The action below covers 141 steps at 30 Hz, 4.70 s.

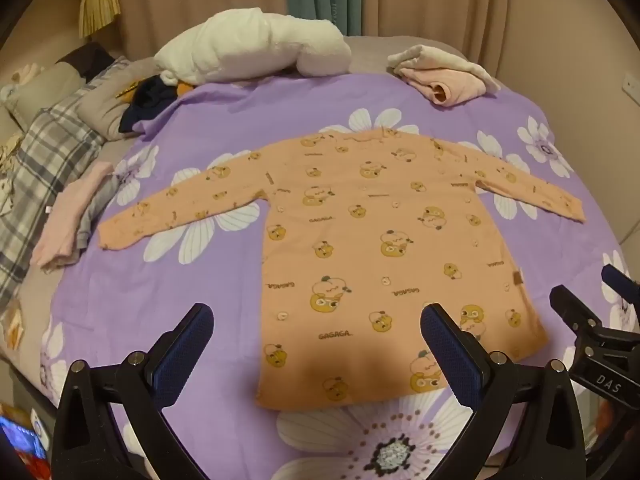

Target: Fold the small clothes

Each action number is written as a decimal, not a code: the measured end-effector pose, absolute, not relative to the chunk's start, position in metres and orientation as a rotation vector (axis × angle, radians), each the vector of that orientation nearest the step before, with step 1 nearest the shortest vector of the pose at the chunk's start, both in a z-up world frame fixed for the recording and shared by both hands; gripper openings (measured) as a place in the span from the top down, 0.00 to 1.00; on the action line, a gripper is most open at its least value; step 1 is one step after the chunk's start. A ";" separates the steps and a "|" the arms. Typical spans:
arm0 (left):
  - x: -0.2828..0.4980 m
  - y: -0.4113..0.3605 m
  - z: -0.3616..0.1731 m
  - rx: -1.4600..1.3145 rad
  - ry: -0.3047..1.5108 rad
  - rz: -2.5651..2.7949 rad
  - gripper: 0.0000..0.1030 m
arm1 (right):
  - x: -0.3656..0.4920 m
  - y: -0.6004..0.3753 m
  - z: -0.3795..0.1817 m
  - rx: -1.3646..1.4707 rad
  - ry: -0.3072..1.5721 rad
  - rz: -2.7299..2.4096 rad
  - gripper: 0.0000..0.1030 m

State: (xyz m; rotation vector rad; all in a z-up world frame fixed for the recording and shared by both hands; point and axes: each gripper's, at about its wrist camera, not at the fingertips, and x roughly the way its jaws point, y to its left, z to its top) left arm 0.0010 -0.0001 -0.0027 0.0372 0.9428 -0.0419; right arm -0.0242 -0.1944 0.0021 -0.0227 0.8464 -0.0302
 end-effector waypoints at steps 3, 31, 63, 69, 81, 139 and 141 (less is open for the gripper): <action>0.001 0.003 -0.005 0.009 0.963 -0.082 0.01 | -0.023 -0.194 0.002 -0.026 0.854 -0.036 0.00; 0.001 0.000 0.000 0.039 0.957 -0.059 0.01 | -0.026 -0.193 0.010 -0.025 0.833 -0.022 0.00; 0.000 -0.002 -0.002 0.060 0.959 -0.051 0.01 | -0.030 -0.189 0.005 -0.019 0.837 -0.015 0.00; 0.000 -0.002 -0.002 0.060 0.959 -0.050 0.01 | -0.030 -0.190 0.005 -0.019 0.836 -0.015 0.00; -0.001 -0.003 -0.003 0.061 0.959 -0.050 0.01 | -0.030 -0.189 0.005 -0.018 0.838 -0.015 0.00; 0.116 0.055 -0.071 -0.416 1.107 -0.100 0.01 | 0.092 -0.496 -0.128 1.078 0.649 -0.191 0.20; 0.119 0.054 -0.075 -0.408 1.119 -0.091 0.01 | 0.102 -0.508 -0.127 1.096 0.613 -0.198 0.23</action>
